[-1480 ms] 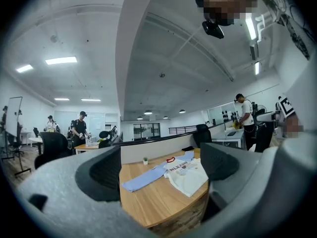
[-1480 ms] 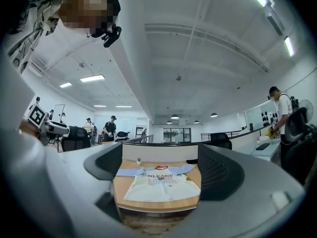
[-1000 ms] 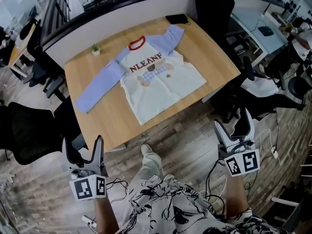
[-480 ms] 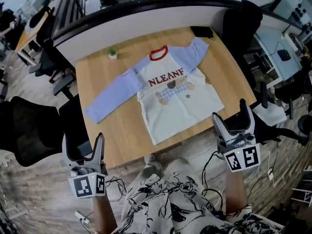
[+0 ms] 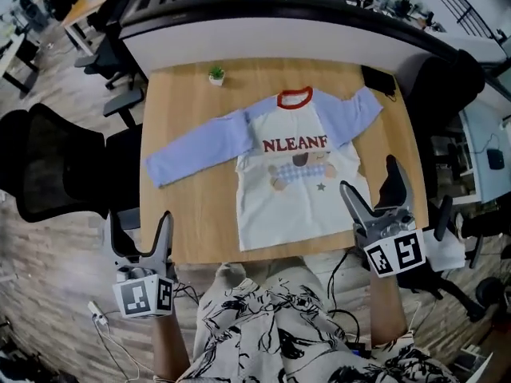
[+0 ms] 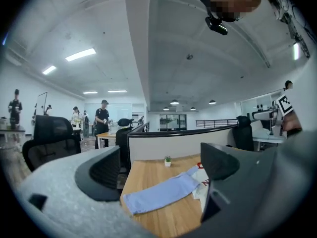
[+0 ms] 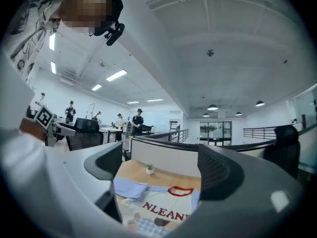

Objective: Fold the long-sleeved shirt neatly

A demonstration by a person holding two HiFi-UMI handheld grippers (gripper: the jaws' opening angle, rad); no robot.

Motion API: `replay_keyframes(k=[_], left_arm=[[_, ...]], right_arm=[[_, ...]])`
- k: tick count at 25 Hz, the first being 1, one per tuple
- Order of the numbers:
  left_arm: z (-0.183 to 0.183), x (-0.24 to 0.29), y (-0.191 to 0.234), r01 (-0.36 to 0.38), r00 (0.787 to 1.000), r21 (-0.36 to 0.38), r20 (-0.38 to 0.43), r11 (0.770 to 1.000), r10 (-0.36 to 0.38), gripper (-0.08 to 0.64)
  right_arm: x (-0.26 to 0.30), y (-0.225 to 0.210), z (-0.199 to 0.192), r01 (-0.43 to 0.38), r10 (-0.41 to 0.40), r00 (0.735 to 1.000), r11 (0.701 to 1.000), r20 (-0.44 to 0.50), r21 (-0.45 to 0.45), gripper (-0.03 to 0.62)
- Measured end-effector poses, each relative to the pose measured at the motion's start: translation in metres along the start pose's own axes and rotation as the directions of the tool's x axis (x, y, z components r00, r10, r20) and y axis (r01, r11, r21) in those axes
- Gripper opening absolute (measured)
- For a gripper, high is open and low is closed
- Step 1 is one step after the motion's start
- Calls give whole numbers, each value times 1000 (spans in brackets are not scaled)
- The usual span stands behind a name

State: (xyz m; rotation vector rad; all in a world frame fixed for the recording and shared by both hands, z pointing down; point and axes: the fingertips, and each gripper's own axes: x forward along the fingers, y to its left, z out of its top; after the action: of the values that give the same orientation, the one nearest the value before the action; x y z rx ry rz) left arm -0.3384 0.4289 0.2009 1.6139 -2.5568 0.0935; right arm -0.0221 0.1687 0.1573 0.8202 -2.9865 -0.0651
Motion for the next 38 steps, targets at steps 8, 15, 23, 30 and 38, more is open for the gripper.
replay_keyframes(k=[8,15,23,30,38], left_arm=[[-21,-4,-20,-251,967,-41,-48,967,249,494],[-74,8,-10,-395,914,-59,-122,917,387,494],[-162,51,56,-471,871,-145,-234,870,432,494],[-225,79,92,-502,841,-171,-328,848,431,494],[-284,114,116,-489,827,-200,-417,849,378,471]], right_arm=[[93,-11,-6,-383,379,923,922,-67,-60,471],[195,75,-31,-696,679,718,706,-151,-133,471],[313,237,-103,-886,839,463,452,-286,-107,469],[358,356,-179,-967,891,245,251,-383,-33,448],[379,448,-283,-999,821,33,42,-570,2,402]])
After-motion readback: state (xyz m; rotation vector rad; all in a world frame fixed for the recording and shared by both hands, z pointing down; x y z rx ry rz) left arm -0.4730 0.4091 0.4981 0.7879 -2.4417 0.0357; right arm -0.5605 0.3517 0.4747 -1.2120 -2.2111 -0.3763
